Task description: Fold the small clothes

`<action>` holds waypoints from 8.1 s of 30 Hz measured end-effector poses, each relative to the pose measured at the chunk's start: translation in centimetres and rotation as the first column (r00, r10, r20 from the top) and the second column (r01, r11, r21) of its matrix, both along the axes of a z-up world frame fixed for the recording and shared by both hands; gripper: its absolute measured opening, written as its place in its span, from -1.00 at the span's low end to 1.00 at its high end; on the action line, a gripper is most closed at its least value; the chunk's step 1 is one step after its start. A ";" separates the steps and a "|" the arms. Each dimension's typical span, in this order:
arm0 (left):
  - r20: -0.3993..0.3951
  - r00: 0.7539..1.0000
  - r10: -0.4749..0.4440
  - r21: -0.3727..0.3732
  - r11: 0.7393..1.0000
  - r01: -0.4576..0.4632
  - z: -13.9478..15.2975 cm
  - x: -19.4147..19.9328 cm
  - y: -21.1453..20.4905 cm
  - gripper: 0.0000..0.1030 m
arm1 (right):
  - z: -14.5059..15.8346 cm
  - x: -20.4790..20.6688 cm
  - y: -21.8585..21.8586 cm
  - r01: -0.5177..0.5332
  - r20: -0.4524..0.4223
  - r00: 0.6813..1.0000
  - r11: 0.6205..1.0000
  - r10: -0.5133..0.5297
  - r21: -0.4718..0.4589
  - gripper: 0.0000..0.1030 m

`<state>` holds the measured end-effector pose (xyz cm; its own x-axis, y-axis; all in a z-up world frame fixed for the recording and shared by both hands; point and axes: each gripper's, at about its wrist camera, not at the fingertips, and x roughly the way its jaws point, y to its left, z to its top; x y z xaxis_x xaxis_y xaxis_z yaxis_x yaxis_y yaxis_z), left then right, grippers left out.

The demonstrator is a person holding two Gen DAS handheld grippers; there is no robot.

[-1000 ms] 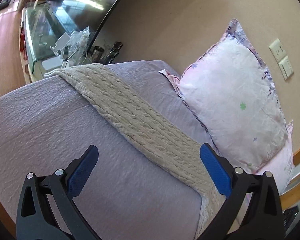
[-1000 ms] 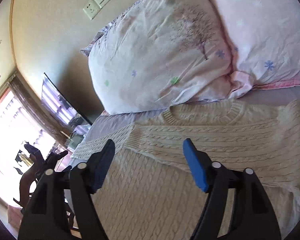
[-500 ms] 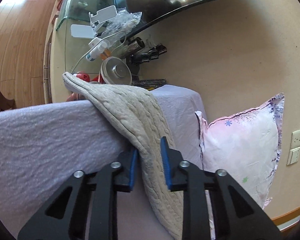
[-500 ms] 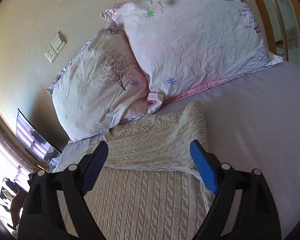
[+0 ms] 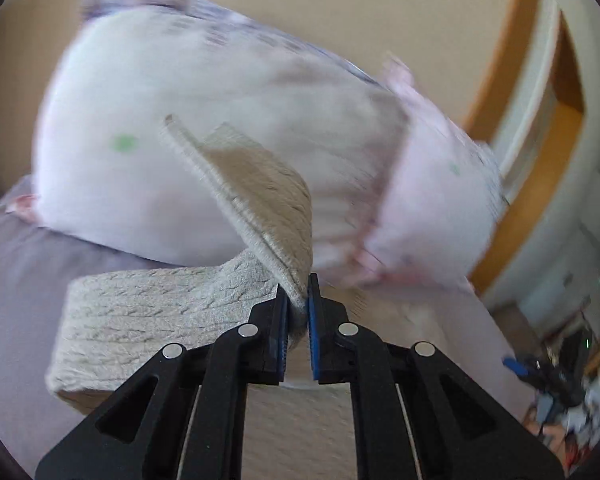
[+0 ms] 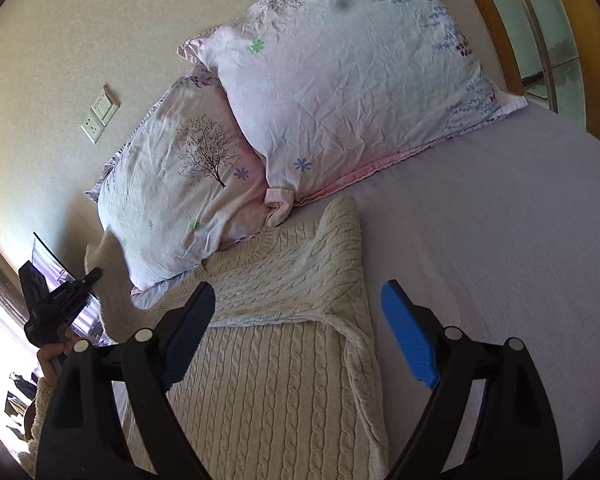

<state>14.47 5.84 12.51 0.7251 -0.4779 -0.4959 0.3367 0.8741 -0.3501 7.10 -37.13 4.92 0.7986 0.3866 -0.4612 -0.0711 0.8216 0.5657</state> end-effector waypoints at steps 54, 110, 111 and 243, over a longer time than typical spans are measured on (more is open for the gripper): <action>-0.099 0.995 0.014 -0.349 0.936 -0.048 -3.9 -11.0 11.6 -0.86 | 4.4 -2.5 2.8 -0.433 0.251 0.887 0.888 0.389 0.153 -0.85; -0.344 0.805 -0.483 -0.699 0.704 0.123 -9.1 11.1 -18.3 -0.67 | -1.1 13.9 -4.0 -0.008 0.033 0.999 0.962 -0.001 0.271 0.97; -0.381 0.767 -0.517 -0.716 0.690 0.109 -10.2 11.4 -19.9 -0.60 | -1.4 14.0 -4.4 -0.007 0.016 1.000 0.960 0.002 0.281 0.97; -0.197 0.942 0.272 0.451 0.878 -0.159 -14.0 -8.5 -5.5 0.97 | -7.1 -1.4 17.9 -0.272 -0.311 0.944 0.799 0.112 -0.537 0.97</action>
